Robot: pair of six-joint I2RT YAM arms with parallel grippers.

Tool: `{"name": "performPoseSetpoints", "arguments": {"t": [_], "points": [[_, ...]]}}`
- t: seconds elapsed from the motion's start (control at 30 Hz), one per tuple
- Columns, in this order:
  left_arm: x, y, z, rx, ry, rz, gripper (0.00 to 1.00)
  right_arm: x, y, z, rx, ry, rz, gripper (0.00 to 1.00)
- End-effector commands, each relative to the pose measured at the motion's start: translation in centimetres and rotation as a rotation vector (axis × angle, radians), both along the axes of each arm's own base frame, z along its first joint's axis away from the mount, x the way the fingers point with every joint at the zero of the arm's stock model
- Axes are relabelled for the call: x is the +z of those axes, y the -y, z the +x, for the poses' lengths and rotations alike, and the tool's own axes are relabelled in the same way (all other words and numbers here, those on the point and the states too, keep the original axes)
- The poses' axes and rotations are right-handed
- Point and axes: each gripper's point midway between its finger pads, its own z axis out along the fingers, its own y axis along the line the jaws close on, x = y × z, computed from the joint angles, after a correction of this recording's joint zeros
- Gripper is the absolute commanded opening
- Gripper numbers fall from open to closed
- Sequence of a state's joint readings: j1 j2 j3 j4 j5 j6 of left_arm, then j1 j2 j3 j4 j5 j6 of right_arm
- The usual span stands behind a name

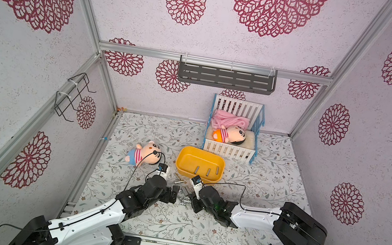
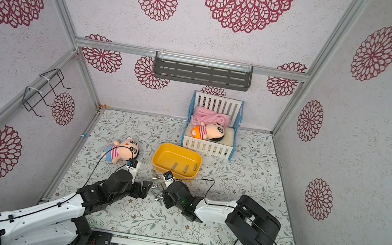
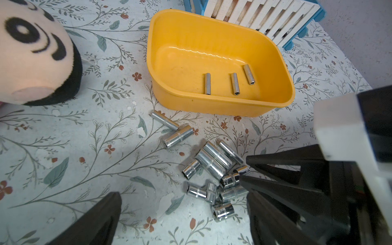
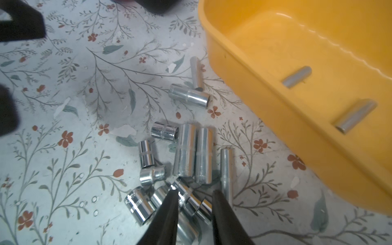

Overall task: Put the screws on the desktop into the storage box
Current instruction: Pick up the screw from the center of the board.

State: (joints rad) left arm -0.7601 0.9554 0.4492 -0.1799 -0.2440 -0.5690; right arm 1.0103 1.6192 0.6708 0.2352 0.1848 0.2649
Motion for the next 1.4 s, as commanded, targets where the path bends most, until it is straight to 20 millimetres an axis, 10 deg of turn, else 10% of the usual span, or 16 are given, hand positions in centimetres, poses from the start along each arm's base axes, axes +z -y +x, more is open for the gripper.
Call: {"name": "performPoseSetpoints", "arguments": {"t": [0.0, 1.37], "points": [[1.0, 0.5, 0.4, -0.004, 0.013, -0.018, 0.97, 0.7, 0.0, 1.1, -0.045, 0.04, -0.019, 0.31], [0.2, 0.8, 0.6, 0.001, -0.027, 0.004, 0.97, -1.4, 1.0, 2.5, -0.105, 0.005, -0.113, 0.11]]}}
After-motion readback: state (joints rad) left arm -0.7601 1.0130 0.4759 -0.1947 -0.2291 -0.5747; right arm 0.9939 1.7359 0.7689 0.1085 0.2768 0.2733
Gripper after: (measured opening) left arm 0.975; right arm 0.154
